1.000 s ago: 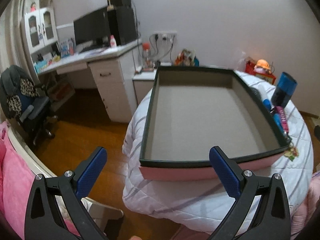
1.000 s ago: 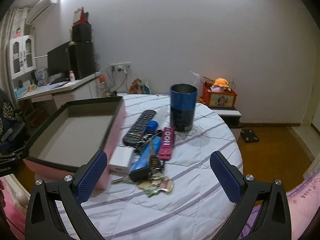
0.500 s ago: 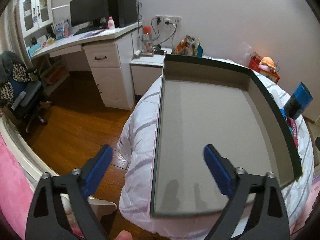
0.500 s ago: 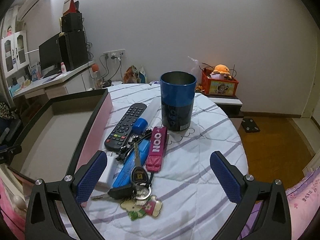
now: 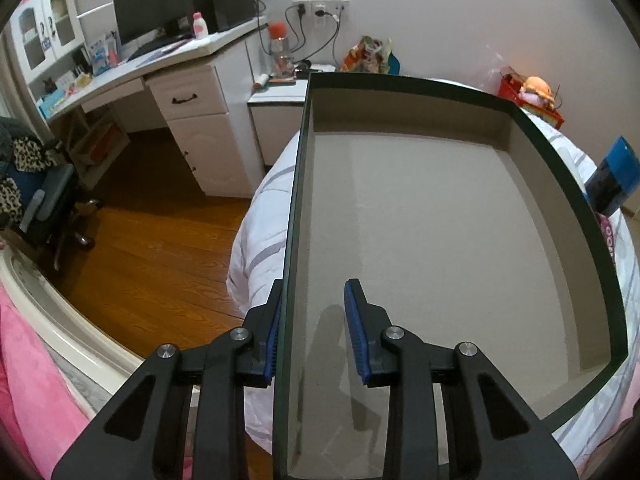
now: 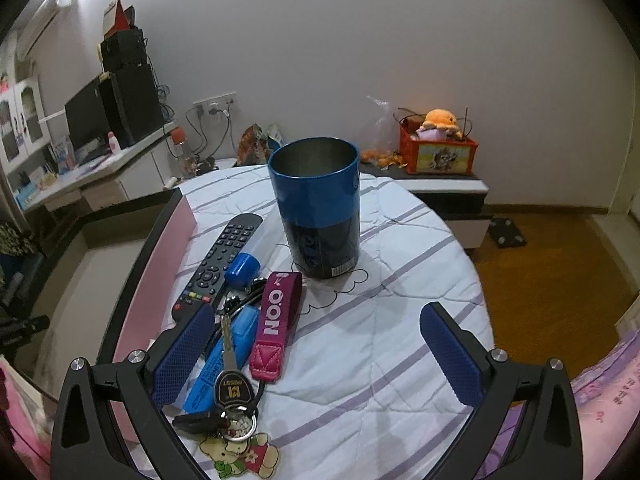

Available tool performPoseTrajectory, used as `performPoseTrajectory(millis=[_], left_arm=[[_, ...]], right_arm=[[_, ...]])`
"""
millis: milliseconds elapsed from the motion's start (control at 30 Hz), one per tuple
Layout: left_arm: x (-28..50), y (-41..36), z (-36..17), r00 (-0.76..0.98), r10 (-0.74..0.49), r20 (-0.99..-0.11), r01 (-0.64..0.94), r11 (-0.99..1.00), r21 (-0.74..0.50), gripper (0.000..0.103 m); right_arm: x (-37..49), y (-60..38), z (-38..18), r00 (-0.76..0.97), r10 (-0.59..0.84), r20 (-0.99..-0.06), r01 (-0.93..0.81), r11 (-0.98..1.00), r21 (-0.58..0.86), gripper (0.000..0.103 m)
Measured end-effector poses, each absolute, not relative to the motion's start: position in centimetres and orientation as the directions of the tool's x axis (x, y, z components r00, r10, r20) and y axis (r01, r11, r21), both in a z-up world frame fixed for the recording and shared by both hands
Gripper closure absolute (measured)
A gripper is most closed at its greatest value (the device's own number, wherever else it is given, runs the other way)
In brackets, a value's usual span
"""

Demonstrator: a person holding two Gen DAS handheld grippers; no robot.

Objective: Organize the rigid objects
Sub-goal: 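Grasp the tray rim with the left tool while the right tool grips the blue cup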

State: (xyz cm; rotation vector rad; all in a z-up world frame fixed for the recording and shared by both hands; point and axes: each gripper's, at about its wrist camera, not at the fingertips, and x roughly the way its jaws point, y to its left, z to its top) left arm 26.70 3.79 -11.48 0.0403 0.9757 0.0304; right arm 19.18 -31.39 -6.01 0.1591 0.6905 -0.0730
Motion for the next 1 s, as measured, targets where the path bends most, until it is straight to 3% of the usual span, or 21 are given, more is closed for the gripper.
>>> performPoseTrajectory(millis=[433,733,833,900,1000], left_arm=[[25.8,2.3,-11.3,0.556,0.045,-0.83,0.035,0.996,0.078,0.074],[25.8,3.7,-11.7,0.548,-0.031,-0.836,0.037,0.999,-0.013,0.072],[25.9,3.9,-11.9,0.54,-0.009,-0.842,0.027,1.0,0.007,0.071],[26.0,4.3,-11.9,0.533,-0.031,-0.846,0.02,0.999,-0.025,0.071],[25.6,4.6,-11.8,0.539,-0.039,-0.842,0.019,0.999,-0.034,0.071]], right_arm=[[24.3,-32.3,-4.8,0.785,-0.037,-0.619,0.124,0.987,0.099,0.0],[28.3,-32.3,-5.7,0.765,-0.028,-0.643,0.109,0.99,0.087,0.0],[28.5,-32.8,-5.7,0.765,0.012,-0.644,0.085,0.989,0.119,0.013],[28.7,-33.0,-5.7,0.76,0.009,-0.649,0.087,0.989,0.116,0.033],[28.8,-32.9,-5.7,0.752,-0.002,-0.659,0.084,0.992,0.093,0.034]])
